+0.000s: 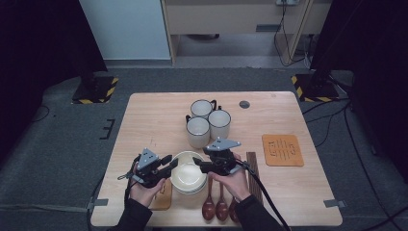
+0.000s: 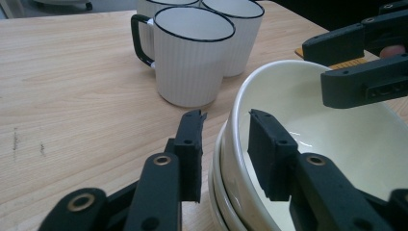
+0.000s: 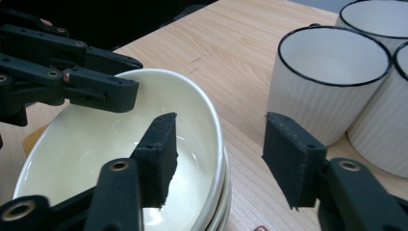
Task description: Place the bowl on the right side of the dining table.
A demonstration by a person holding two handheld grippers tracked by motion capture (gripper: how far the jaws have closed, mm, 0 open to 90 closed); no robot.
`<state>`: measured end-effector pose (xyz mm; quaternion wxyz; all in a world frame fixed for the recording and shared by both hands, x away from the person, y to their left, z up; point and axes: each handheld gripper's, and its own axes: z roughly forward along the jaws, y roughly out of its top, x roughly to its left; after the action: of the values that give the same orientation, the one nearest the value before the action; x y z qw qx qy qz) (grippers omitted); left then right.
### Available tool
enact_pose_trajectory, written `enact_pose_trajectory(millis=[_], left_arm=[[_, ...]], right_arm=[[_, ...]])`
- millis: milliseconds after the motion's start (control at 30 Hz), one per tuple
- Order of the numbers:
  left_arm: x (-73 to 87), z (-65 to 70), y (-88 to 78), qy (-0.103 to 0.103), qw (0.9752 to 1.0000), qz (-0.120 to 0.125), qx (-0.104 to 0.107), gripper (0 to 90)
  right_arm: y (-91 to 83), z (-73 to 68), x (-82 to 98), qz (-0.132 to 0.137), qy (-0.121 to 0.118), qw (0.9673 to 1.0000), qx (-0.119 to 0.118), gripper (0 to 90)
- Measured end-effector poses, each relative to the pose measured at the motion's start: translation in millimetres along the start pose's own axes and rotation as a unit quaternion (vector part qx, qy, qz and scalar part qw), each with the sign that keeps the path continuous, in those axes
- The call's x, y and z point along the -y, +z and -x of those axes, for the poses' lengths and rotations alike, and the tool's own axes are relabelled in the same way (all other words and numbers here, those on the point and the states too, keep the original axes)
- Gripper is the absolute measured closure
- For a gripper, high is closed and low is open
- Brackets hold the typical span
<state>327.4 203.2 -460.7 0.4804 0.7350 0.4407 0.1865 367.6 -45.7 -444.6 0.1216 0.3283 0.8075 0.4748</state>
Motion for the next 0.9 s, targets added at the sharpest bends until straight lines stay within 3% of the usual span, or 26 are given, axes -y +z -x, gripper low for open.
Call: enact_pose_trajectory(millis=[267,900], left_arm=[[1.2,0.3,1.3,-0.009,1.0,0.004,-0.001,72.0],[1.4,5.4,3.6,-0.001,1.0,0.004,-0.008,81.8]], right_arm=[[5.8,-2.8,2.1,-0.013,0.0,0.9999,-0.003,59.1],[13.7,-5.0,4.5,-0.027,0.002,0.9996,0.009,78.7]])
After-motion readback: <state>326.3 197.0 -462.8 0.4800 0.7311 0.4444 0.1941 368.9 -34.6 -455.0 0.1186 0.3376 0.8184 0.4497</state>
